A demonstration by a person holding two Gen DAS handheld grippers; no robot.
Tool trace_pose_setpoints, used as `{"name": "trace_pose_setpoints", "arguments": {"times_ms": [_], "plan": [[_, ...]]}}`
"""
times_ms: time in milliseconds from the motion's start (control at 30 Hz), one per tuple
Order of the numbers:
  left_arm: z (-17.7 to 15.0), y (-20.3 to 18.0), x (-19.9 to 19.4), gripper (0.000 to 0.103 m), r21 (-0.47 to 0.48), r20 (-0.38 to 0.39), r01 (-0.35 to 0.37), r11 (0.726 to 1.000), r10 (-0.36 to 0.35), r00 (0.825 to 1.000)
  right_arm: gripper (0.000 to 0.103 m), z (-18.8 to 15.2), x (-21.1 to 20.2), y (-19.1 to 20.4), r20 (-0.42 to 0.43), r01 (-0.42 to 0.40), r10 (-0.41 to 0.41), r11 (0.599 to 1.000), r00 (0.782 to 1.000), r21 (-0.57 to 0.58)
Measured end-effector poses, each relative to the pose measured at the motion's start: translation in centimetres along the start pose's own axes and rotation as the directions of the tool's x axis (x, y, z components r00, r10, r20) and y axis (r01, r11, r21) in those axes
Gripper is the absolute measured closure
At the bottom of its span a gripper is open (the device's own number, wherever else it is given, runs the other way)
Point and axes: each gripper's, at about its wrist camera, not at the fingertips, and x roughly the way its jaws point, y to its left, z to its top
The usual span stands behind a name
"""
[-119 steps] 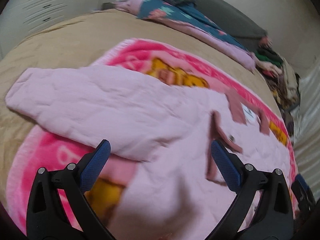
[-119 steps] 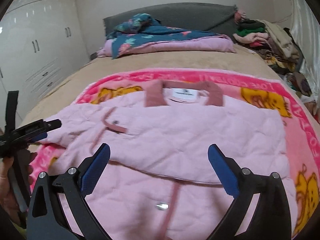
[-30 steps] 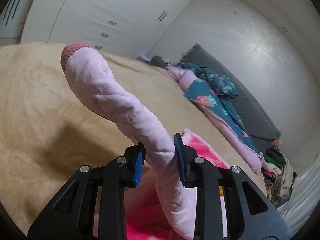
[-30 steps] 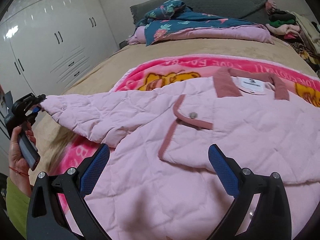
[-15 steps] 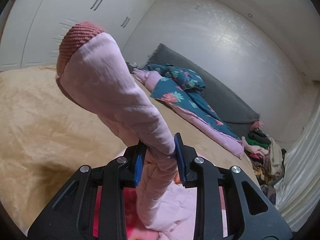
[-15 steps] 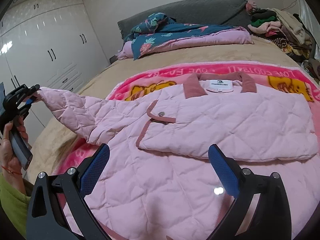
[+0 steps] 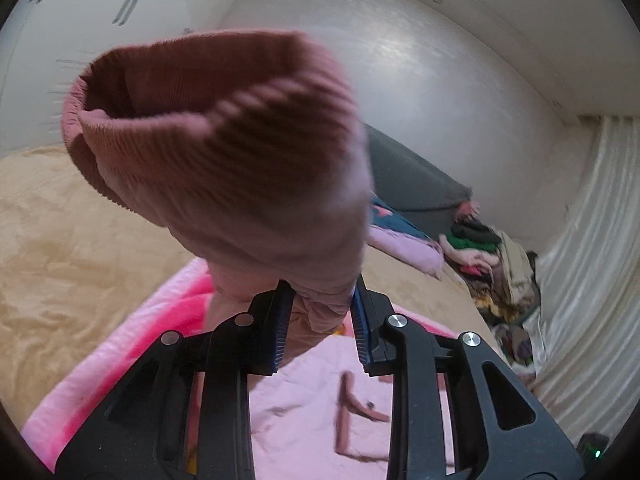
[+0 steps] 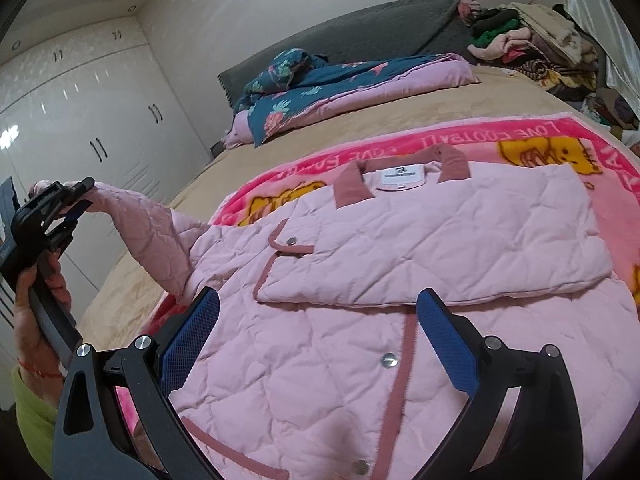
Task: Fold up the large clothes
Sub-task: 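Lift the sleeve by its cuff with the left tool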
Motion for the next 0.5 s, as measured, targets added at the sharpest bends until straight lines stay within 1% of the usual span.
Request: {"name": "trace_pose_setpoints", "arguments": {"times_ms": [100,167,233,333,433,500], "plan": [[-1.0,-2.5,0.7,0.083,0.050,-0.027,0.035,0.998,-0.033,0.999,0.005,0.0,-1.0,-1.3,0.013,0.012,-0.012,1.000,1.000,0.022],[-1.8,-3.9,1.2,0.083,0.066,-0.053,0.071,0.995,-0.067,0.996,0.005,-0.1,-1.5,-2.0,0.014,0.016,-0.016,0.999,1.000,0.032],[-2.6,-5.2,1.4,0.084,0.087,-0.064,0.091,0.992,-0.085,0.994,0.005,-0.3,-1.8,-2.6,0.012,0.022,-0.023,0.999,1.000,0.038],[-4.0,-6.7,2.1,0.084,0.092,-0.099,0.141,0.986,-0.131,0.986,0.005,-0.5,-2.6,-3.8,0.019,0.036,-0.037,0.998,0.999,0.054],[-5.4,-7.8,2.8,0.084,0.095,-0.140,0.198,0.976,-0.184,0.973,0.005,-0.8,-3.3,-5.2,0.025,0.055,-0.057,0.995,0.998,0.083],[-6.1,-8.6,3.1,0.084,0.130,-0.154,0.216,0.968,-0.195,0.969,0.005,-1.0,-3.9,-6.2,0.027,0.066,-0.069,0.993,0.997,0.103]]}}
